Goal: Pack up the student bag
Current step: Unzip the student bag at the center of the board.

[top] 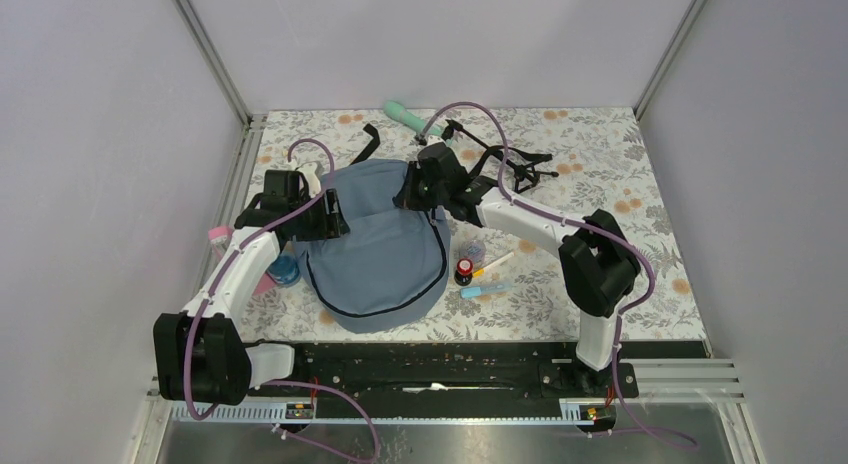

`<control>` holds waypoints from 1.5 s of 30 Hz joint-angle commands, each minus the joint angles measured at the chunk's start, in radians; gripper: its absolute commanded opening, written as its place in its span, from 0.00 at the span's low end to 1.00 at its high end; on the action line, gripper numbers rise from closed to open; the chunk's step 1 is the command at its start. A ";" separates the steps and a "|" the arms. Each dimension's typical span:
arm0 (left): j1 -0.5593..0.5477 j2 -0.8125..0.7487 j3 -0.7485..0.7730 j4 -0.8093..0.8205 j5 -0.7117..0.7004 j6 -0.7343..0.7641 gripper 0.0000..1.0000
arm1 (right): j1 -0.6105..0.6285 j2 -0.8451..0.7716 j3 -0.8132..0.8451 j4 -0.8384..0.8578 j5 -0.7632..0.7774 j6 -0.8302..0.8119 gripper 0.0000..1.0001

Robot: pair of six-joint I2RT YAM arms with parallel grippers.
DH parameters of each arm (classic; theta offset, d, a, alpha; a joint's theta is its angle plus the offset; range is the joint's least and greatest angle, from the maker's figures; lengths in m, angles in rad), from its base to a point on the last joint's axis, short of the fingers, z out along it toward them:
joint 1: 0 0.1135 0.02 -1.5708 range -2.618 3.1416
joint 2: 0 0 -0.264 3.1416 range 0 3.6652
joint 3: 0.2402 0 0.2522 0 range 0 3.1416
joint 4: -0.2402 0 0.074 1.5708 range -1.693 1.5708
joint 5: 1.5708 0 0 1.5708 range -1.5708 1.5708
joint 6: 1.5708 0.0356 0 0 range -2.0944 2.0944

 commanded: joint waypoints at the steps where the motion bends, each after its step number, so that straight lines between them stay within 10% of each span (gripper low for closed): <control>1: -0.006 -0.017 0.008 -0.005 0.015 0.010 0.55 | 0.035 -0.031 0.062 0.030 0.013 -0.010 0.00; 13: -0.009 0.009 0.006 0.018 0.122 0.000 0.00 | 0.096 0.001 0.121 0.012 0.033 -0.019 0.00; 34: -0.015 -0.040 -0.013 0.096 0.224 -0.019 0.00 | 0.154 0.149 0.280 -0.060 0.028 -0.020 0.00; 45: -0.015 -0.270 -0.061 0.143 0.023 -0.132 0.81 | 0.165 0.135 0.271 -0.020 0.036 -0.024 0.00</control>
